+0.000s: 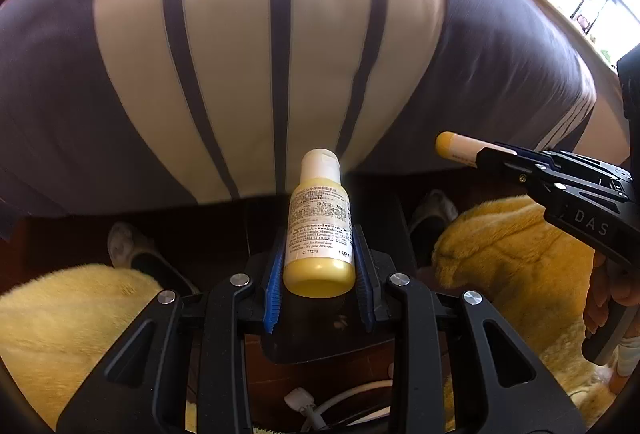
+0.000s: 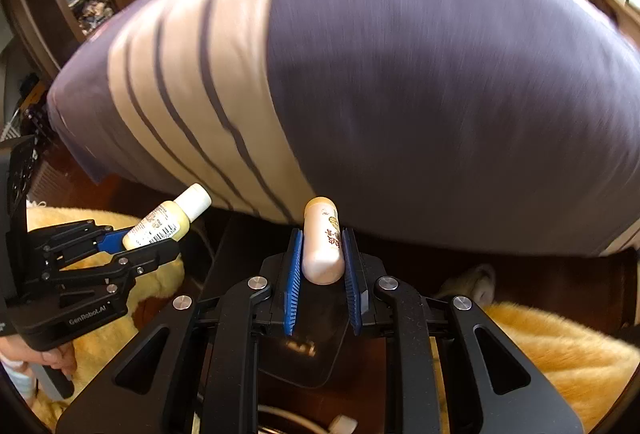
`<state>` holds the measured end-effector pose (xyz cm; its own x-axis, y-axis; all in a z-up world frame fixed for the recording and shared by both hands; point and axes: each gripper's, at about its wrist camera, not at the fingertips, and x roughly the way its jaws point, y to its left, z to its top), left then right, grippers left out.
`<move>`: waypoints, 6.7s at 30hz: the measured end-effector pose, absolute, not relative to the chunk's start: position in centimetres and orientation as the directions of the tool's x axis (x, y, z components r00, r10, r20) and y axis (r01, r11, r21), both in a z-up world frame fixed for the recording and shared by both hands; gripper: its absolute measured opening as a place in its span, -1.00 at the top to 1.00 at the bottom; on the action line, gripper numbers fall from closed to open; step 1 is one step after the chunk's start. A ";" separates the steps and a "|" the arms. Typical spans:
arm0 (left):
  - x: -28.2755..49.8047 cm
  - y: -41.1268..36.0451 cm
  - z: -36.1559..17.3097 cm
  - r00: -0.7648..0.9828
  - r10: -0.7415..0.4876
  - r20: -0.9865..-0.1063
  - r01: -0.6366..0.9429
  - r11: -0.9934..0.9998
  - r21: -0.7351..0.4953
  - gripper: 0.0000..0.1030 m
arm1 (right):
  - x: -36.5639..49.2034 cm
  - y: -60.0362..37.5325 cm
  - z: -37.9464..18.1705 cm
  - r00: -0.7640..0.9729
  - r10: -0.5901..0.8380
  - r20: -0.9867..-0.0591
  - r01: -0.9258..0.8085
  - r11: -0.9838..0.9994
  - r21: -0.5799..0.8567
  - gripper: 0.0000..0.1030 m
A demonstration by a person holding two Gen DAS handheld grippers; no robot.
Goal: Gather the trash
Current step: 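Lower both held items into the black bin and open both tools, then grasp the blue wipes packet with the left tool while the right tool grasps the green bottle, then lower both held items into the black bin and open both tools, then raise both open tools back over the bed items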
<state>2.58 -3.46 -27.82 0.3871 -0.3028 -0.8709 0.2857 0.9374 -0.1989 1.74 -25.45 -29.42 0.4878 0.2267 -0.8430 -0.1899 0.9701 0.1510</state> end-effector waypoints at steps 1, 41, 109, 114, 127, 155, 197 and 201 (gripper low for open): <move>2.6 -3.5 -28.8 0.370 -0.302 -0.878 0.281 0.938 -0.205 0.44 | 1.9 -25.4 -30.5 0.466 0.234 -0.853 -0.182 0.969 0.166 0.60; 3.6 -3.3 -33.6 0.248 -0.239 -0.939 0.240 0.954 -0.180 -0.47 | 4.1 -25.6 -34.5 0.394 0.212 -0.895 -0.065 0.977 0.203 -0.62; 25.9 -2.3 -14.1 0.589 -0.262 -0.764 0.313 0.946 -0.083 0.13 | 28.3 -26.3 -17.6 0.688 0.044 -0.725 -0.049 0.999 0.013 -0.70; 23.4 -2.0 -14.0 0.585 -0.272 -0.764 0.317 0.944 -0.093 0.18 | 25.1 -26.2 -17.4 0.693 0.079 -0.717 -0.073 0.997 0.040 -0.70; 14.4 -2.2 -13.1 0.594 -0.283 -0.754 0.307 0.945 -0.112 0.20 | 15.1 -26.0 -16.0 0.700 0.117 -0.704 -0.105 0.993 0.061 -0.70; 3.1 -2.7 -22.9 0.443 -0.279 -0.852 0.304 0.941 -0.150 0.21 | 2.3 -23.8 -23.4 0.576 0.185 -0.796 -0.170 0.980 0.105 -0.70; 4.4 -2.4 -34.5 0.233 -0.174 -0.957 0.213 0.969 -0.124 -0.47 | 4.5 -24.4 -35.6 0.353 0.245 -0.903 -0.077 0.969 0.233 -0.79; 4.6 -1.7 -32.1 0.286 -0.170 -0.943 0.207 0.972 -0.113 -0.51 | 4.4 -24.7 -33.4 0.404 0.233 -0.885 -0.084 0.972 0.218 -0.79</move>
